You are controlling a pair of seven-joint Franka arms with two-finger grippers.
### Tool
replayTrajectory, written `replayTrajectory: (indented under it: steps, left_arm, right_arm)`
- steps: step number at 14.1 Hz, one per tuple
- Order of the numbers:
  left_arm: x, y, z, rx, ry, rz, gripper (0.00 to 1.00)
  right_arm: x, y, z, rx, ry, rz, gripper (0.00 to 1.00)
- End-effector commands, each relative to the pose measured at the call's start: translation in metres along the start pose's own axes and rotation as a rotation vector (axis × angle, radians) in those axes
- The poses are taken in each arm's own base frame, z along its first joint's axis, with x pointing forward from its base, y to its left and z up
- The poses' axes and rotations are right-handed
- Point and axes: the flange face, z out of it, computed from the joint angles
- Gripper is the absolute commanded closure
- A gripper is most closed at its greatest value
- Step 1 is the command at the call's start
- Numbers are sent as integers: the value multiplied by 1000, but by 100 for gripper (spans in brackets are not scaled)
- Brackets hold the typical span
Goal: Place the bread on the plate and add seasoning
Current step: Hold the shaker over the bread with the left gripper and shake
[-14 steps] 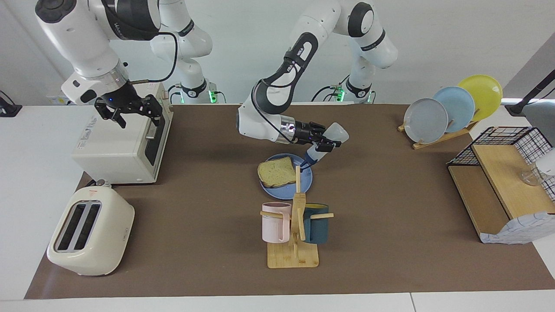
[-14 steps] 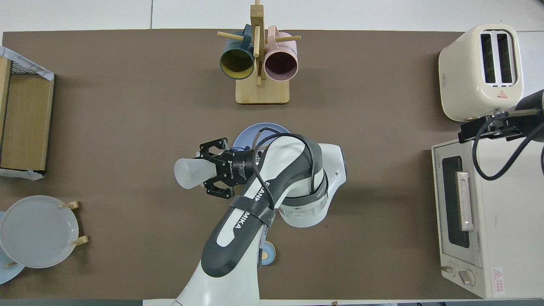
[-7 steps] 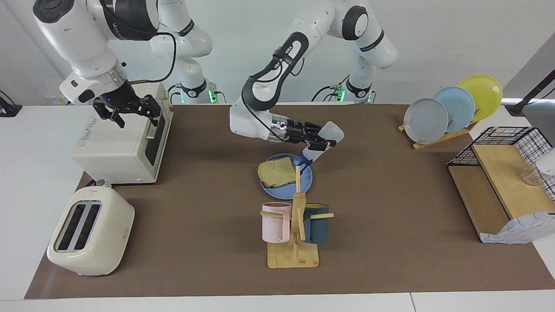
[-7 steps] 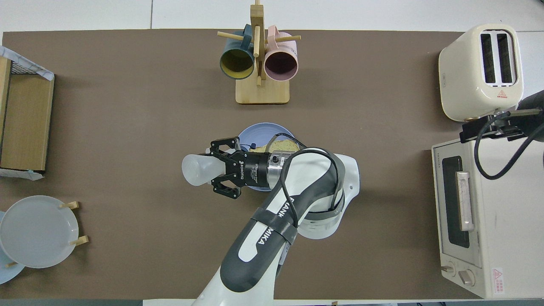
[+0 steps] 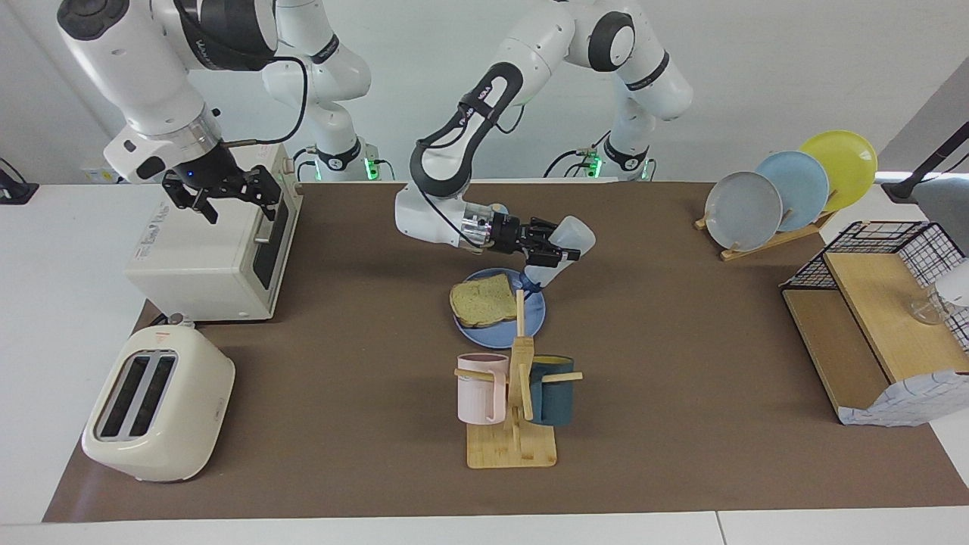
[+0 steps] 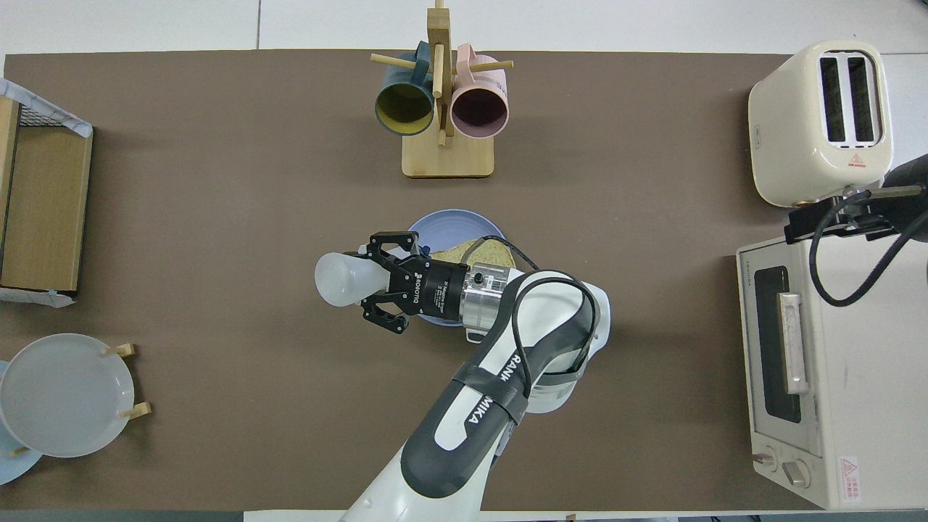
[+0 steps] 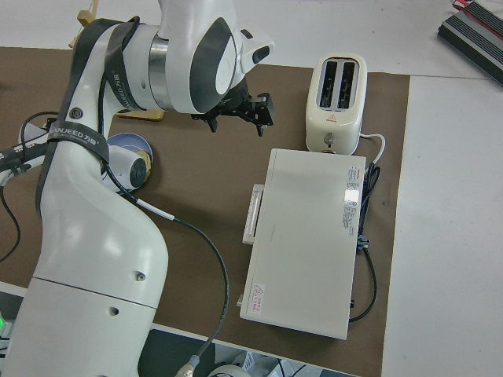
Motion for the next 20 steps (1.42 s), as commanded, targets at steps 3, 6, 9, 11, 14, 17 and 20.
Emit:
replayTrajectory:
  steps: [3,6,9,11,14,17,20]
  left_arm:
    - [-3,-5,-6,44,24,-9,100]
    - [-9,18,-45,90,51,4,100]
    - [-10,24,-54,92,68,9,100]
    - [-5,15,-41,82,72,8,100]
    - [5,-14,2,56,64,-6,100]
    - [6,-23,16,52,49,-13,100]
    - [2,-9,-8,75,55,-7,100]
  right_arm:
    - [-6,1,0,2,7,13,0]
    - [-6,1,-1,2,8,13,0]
    - [-6,2,0,2,7,15,0]
    - [-6,2,-1,2,8,15,0]
    - [-6,2,-1,2,8,15,0]
    - [-6,2,-1,2,8,15,0]
    - [-6,2,0,2,7,15,0]
